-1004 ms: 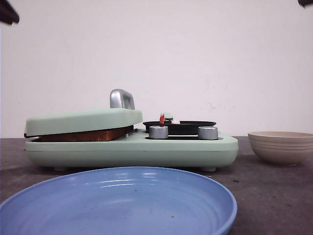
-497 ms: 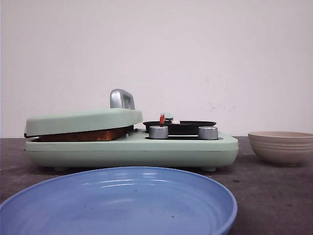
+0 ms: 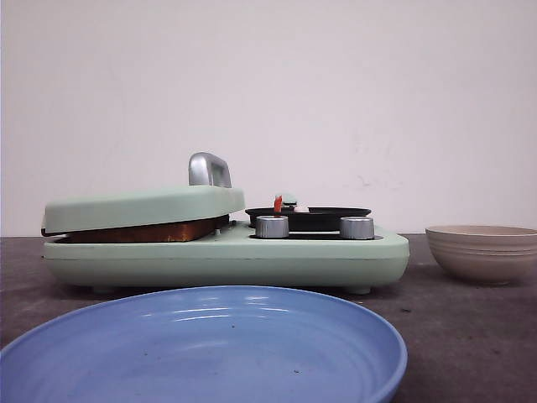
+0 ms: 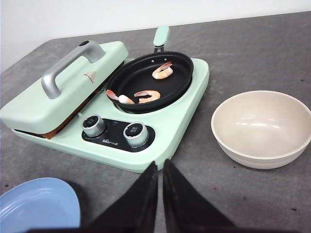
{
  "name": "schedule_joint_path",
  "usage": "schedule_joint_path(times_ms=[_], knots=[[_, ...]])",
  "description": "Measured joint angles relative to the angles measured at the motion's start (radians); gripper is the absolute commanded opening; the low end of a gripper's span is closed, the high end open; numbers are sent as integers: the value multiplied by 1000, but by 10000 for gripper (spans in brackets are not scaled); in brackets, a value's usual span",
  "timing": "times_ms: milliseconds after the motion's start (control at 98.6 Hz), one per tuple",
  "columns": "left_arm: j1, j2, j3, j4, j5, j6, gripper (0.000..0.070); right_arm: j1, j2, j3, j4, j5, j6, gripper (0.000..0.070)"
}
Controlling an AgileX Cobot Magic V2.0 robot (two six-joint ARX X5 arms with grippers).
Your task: Make breakfast with bread and shrimp
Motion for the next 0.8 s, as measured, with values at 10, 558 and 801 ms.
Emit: schedule_joint_path(times_ms=[10,558,801], knots=[[0,0,0,0,0,0,23,0,0,0,0,0,0,7],[340,-129,-162,312,106,310,23,0,0,0,0,0,0,7],[621,-281,-377,342,394,360,23,0,0,0,0,0,0,7]])
